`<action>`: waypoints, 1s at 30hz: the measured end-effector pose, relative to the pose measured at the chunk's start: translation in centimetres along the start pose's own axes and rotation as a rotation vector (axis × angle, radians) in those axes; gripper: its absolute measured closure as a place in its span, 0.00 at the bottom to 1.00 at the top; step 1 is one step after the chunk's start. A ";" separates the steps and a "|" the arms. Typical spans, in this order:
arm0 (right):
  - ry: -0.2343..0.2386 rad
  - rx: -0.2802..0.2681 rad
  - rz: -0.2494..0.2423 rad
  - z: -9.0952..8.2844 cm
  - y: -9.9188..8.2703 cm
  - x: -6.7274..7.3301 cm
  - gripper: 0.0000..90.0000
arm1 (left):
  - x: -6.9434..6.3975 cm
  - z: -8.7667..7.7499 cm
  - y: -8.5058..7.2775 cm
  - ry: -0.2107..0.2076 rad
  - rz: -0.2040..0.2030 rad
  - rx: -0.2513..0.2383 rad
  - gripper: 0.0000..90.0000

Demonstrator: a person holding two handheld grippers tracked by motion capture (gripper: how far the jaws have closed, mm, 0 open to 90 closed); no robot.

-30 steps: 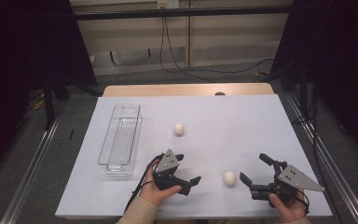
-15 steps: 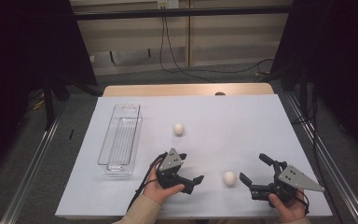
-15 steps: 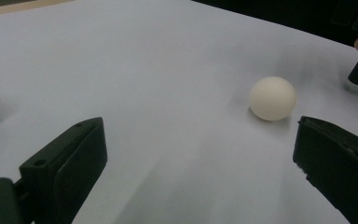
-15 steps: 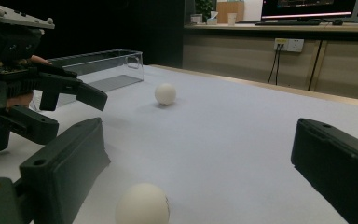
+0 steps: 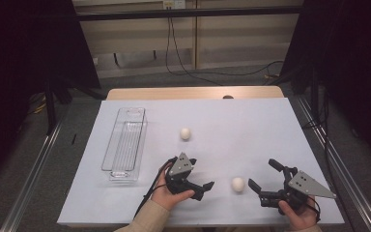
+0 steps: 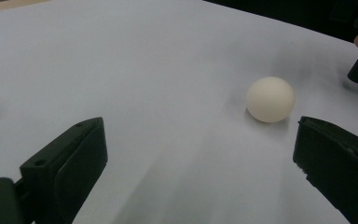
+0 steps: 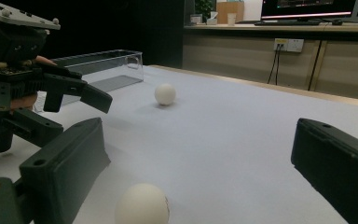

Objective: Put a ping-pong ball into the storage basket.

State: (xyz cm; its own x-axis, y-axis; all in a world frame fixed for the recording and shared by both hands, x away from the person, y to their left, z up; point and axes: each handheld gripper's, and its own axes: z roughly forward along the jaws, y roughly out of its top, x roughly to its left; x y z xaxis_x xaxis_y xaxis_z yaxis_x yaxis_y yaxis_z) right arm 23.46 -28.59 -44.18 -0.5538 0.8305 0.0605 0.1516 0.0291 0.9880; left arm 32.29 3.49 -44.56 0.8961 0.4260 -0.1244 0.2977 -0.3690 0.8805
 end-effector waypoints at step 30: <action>0.000 0.001 -0.002 0.0 0.0 -0.1 0.03 | -0.5 1.2 0.6 -0.030 0.021 0.020 0.03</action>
State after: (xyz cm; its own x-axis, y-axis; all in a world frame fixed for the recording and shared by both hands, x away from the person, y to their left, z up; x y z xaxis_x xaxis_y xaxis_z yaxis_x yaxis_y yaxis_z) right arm 23.48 -28.64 -44.19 -0.5544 0.8302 0.0586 0.1512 0.0312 0.9880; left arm 32.40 2.12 -44.53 0.9116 0.3930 -0.1201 0.2849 -0.3938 0.8739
